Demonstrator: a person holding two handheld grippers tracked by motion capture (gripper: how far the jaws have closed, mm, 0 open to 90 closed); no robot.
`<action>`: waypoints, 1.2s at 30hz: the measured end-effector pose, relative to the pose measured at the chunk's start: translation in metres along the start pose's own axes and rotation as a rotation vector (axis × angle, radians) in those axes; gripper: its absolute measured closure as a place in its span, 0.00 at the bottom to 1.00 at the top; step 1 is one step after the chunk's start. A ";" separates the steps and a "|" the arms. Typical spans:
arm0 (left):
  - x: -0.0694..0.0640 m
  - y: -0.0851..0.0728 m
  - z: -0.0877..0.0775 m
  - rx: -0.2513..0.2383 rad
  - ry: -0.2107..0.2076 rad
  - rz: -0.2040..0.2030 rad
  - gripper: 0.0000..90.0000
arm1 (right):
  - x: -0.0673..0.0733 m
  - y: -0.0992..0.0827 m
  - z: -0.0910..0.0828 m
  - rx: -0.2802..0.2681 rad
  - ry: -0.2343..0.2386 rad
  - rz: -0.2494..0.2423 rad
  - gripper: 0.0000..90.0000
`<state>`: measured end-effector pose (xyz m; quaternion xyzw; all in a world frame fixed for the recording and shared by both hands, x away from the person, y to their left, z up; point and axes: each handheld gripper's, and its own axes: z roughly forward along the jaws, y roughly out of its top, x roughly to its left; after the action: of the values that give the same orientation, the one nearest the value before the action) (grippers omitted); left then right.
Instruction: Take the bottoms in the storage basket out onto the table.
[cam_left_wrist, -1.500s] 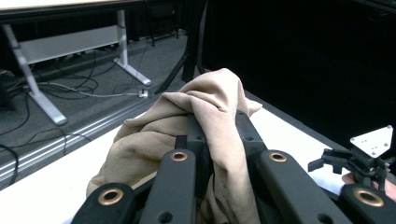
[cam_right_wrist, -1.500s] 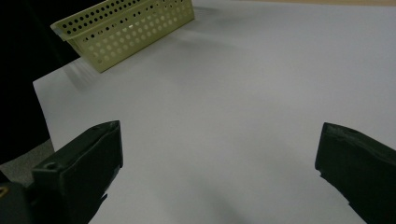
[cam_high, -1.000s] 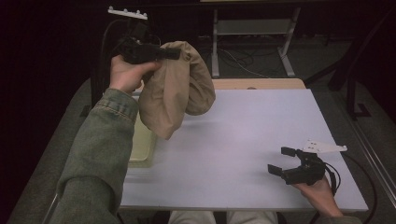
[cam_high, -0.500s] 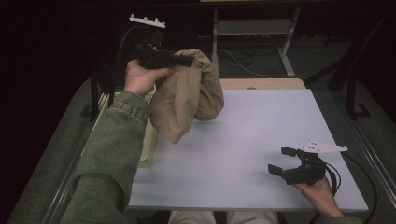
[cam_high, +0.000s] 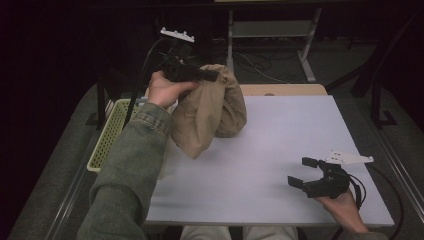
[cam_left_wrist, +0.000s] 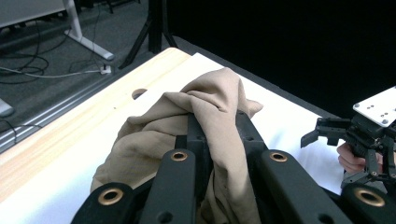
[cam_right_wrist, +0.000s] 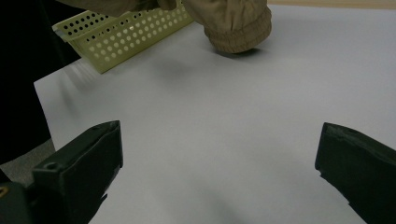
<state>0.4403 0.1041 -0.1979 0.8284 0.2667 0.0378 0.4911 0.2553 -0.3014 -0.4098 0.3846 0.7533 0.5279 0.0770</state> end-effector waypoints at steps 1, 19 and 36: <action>0.001 -0.001 0.002 0.003 -0.001 -0.001 0.88 | 0.000 0.000 0.000 0.000 0.000 0.000 0.01; 0.002 -0.012 0.021 -0.026 -0.062 -0.017 0.88 | 0.000 0.000 -0.001 0.000 -0.002 0.007 0.01; -0.014 -0.026 0.057 -0.010 -0.165 0.006 0.88 | -0.001 0.000 -0.001 -0.003 -0.006 0.003 0.01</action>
<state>0.4365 0.0618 -0.2458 0.8270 0.2228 -0.0277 0.5154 0.2551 -0.3029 -0.4094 0.3870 0.7518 0.5281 0.0790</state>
